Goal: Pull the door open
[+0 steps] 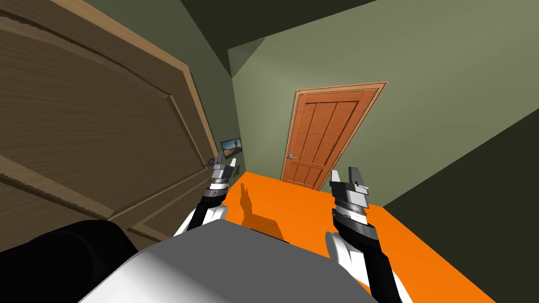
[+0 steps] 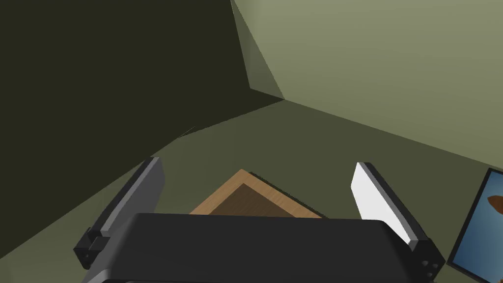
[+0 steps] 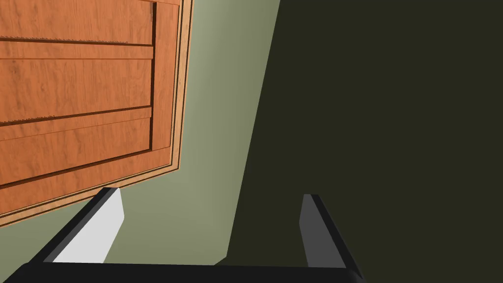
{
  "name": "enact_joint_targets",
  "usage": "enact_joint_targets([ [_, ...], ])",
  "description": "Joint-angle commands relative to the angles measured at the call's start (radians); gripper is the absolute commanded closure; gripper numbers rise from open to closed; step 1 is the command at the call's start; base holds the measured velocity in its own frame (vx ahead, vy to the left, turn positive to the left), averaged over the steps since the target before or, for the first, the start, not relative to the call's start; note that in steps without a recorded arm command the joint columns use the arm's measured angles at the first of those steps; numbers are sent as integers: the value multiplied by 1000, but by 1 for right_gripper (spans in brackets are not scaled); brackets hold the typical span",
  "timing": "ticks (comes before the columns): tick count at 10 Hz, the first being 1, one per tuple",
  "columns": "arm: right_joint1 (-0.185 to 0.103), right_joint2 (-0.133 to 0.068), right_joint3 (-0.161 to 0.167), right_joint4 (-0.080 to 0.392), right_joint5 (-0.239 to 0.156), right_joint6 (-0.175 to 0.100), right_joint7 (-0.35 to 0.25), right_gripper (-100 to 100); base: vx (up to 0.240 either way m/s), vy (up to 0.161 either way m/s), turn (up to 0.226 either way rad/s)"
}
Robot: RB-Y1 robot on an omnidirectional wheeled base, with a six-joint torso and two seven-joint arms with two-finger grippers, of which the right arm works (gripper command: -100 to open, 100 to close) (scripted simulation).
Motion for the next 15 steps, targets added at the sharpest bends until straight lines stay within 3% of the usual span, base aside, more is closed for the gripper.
enact_joint_targets([
  [1,-11,-7,2,31,0,-8,-5,-100,24,-57,45],
  [8,-56,-34,13,167,-2,-41,-25,-100,121,21,-26],
  [15,-112,-61,26,333,-4,-81,-49,-100,103,11,-19],
])
